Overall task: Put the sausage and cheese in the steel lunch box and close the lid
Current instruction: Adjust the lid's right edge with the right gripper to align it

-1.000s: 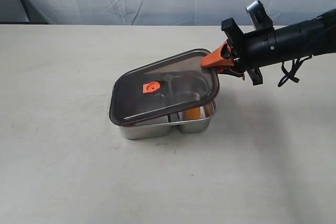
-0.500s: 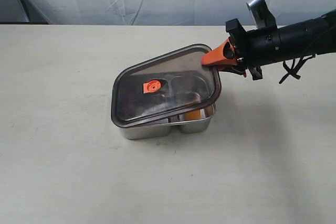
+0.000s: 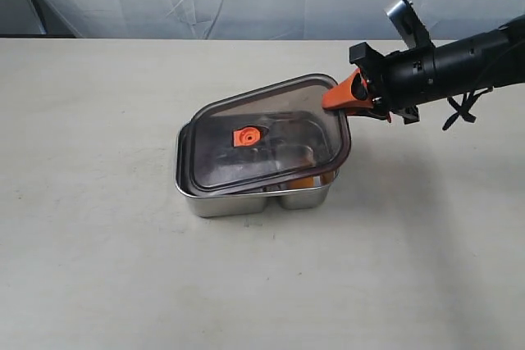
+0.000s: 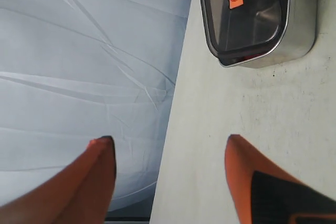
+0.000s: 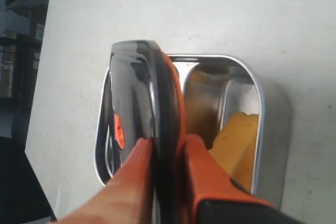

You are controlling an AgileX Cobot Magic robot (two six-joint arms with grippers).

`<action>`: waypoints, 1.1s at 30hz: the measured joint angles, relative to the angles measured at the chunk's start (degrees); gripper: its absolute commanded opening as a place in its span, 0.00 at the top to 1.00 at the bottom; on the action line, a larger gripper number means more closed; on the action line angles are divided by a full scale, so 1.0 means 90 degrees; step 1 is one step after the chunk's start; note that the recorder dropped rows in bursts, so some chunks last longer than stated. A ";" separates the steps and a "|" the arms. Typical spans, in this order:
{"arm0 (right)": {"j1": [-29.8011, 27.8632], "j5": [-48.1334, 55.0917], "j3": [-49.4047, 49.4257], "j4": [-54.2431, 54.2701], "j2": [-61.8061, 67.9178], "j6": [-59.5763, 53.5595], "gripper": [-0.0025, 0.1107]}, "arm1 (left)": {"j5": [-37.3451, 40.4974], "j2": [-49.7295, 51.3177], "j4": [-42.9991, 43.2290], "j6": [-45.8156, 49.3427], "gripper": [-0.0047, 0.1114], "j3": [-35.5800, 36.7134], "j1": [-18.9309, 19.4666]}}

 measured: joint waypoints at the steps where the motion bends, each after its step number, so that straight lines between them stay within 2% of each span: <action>1: 0.0000 -0.0031 0.0000 0.0000 0.0000 -0.0004 0.98 | -0.0010 0.0000 0.0000 0.0000 0.45 0.0000 0.0000; 5: 0.0000 0.0167 0.0000 0.0159 0.0003 -0.0039 0.98 | -0.0023 0.0000 0.0000 0.0000 0.45 0.0000 0.0000; 11: 0.0000 0.1139 0.0000 0.1307 0.0043 0.0087 0.98 | -0.0023 0.0000 -0.0010 0.0000 0.45 0.0000 0.0000; 18: 0.0000 0.1138 0.0000 0.1105 0.0043 0.0330 0.98 | -0.0023 0.0000 -0.0010 0.0000 0.45 0.0000 0.0000; 24: 0.0000 0.0538 0.0000 0.0148 0.0043 0.0805 0.98 | -0.0023 0.0000 -0.0010 -0.0011 0.45 0.0000 0.0000; 33: 0.0012 0.0416 0.0000 0.0010 0.0043 0.0947 0.98 | -0.0023 0.0000 -0.0010 -0.0011 0.45 0.0000 0.0000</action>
